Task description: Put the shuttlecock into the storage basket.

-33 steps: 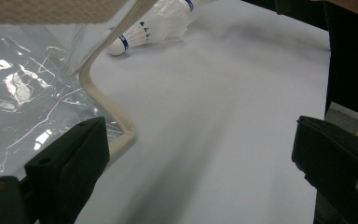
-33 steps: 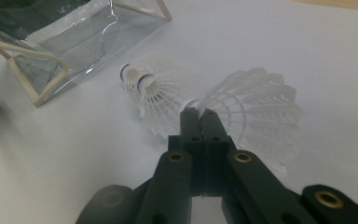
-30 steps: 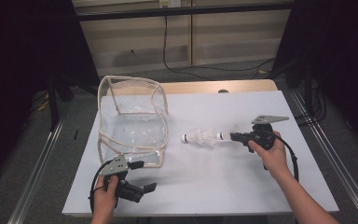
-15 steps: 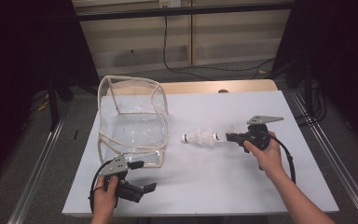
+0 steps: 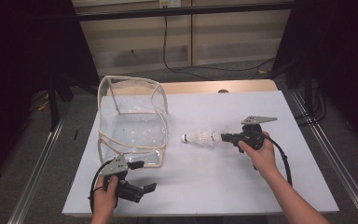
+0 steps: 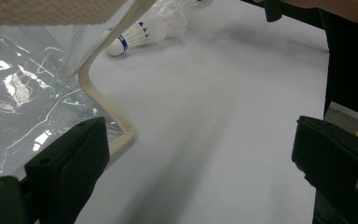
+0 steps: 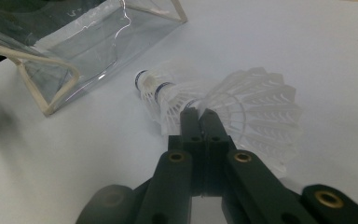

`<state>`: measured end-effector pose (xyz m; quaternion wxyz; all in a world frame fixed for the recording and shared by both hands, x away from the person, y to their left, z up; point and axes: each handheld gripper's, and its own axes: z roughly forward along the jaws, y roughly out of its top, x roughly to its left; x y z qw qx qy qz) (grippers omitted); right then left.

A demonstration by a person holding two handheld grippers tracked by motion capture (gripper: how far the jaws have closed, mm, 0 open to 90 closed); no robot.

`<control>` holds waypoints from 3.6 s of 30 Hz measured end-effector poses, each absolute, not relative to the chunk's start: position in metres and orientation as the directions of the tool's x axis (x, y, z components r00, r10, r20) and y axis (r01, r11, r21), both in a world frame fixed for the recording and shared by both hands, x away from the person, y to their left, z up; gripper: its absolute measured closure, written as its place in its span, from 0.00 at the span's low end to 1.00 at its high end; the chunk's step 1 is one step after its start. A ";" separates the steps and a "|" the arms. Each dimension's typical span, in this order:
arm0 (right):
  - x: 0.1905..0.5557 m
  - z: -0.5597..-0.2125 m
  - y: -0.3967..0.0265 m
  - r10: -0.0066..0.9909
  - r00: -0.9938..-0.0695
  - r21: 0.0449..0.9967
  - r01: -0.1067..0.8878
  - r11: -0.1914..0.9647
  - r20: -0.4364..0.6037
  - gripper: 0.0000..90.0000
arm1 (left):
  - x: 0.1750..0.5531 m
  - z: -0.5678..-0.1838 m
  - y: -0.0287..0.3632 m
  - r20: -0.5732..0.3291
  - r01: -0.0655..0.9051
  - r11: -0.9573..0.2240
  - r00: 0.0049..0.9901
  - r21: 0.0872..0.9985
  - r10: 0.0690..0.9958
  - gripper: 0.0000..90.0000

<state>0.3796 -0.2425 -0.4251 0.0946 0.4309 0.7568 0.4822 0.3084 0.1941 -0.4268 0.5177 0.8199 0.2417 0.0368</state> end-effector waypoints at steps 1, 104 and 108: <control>0.380 -0.426 -0.242 0.744 -0.610 0.812 0.560 0.162 0.273 1.00 | 0.308 -0.427 0.194 -0.190 0.358 -0.347 0.880 0.867 0.435 0.05; 0.392 -0.438 -0.209 0.709 -0.613 0.822 0.564 0.085 0.348 1.00 | 0.308 -0.427 0.194 -0.191 0.355 -0.341 0.882 0.871 0.432 0.05; 0.393 -0.435 -0.209 0.707 -0.618 0.824 0.559 0.087 0.344 1.00 | 0.308 -0.427 0.194 -0.193 0.356 -0.338 0.881 0.871 0.431 0.05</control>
